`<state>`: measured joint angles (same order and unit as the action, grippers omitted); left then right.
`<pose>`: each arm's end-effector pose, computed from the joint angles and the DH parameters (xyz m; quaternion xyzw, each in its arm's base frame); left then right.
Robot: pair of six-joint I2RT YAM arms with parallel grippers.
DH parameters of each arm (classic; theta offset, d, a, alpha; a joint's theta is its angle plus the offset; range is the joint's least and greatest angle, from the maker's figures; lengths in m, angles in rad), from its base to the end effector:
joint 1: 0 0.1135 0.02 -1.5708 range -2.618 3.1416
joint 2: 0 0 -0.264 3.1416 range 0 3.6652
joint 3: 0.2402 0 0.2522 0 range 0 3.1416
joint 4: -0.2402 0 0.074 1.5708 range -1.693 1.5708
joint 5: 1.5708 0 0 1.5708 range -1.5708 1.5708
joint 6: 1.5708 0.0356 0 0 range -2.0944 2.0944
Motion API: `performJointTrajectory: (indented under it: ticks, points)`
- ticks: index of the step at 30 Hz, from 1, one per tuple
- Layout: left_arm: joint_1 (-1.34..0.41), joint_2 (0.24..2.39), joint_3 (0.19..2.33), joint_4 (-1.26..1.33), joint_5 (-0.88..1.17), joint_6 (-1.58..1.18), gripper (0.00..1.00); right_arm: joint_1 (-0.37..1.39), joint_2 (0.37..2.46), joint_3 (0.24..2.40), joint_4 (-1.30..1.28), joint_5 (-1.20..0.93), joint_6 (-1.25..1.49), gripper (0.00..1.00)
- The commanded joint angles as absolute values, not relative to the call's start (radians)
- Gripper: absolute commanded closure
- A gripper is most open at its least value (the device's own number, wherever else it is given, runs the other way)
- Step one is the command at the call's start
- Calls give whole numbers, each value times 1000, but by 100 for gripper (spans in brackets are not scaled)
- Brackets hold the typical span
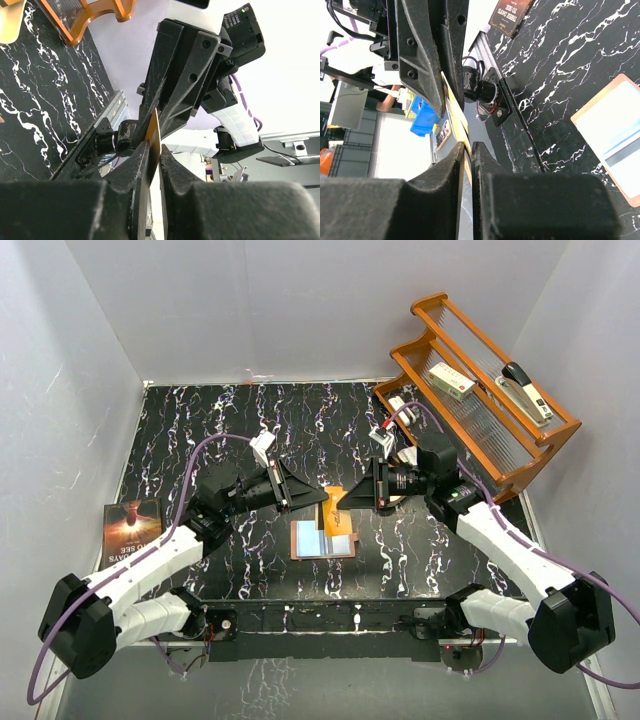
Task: Put the credit cards into the card holder
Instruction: Pick up the credit card from the storage box, then place the credit card in the storage box.
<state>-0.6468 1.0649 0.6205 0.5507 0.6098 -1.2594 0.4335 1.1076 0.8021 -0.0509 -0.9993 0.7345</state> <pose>0.1805 -0.1619 0.3042 0.0206 0.6753 -0.6945 0.2472 0.2062 0.1284 0.3007 -0.1622 0.7537 0.6044 0.2009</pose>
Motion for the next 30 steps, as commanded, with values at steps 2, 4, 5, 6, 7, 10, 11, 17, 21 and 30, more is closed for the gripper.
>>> performJointTrajectory:
  ticks: [2,4,5,6,7,10,11,17,21,30]
  points:
    - [-652,983,634,561,637,-1250,93,405,1094,827,-107,-934,671,97]
    - [-652,966,639,487,614,-1209,95,395,1094,856,-196,-899,607,97]
    - [-652,956,647,432,594,-1170,96,391,1095,869,-240,-882,564,96]
    - [-652,950,661,367,572,-1146,98,386,1097,878,-274,-869,543,96]
    - [-652,944,678,289,547,-1110,99,382,1096,885,-297,-858,529,95]
    - [-652,934,712,128,481,-1023,100,377,1089,894,-336,-816,509,97]
    - [-651,931,717,100,461,-1014,100,377,1088,901,-349,-792,500,98]
    - [-651,935,713,-25,388,-940,100,375,1167,1032,-537,-452,374,100]
    - [-650,948,678,-35,370,-928,100,375,1287,1136,-596,-169,291,98]
    - [-650,1046,647,-28,343,-891,100,376,1582,1354,-686,269,131,96]
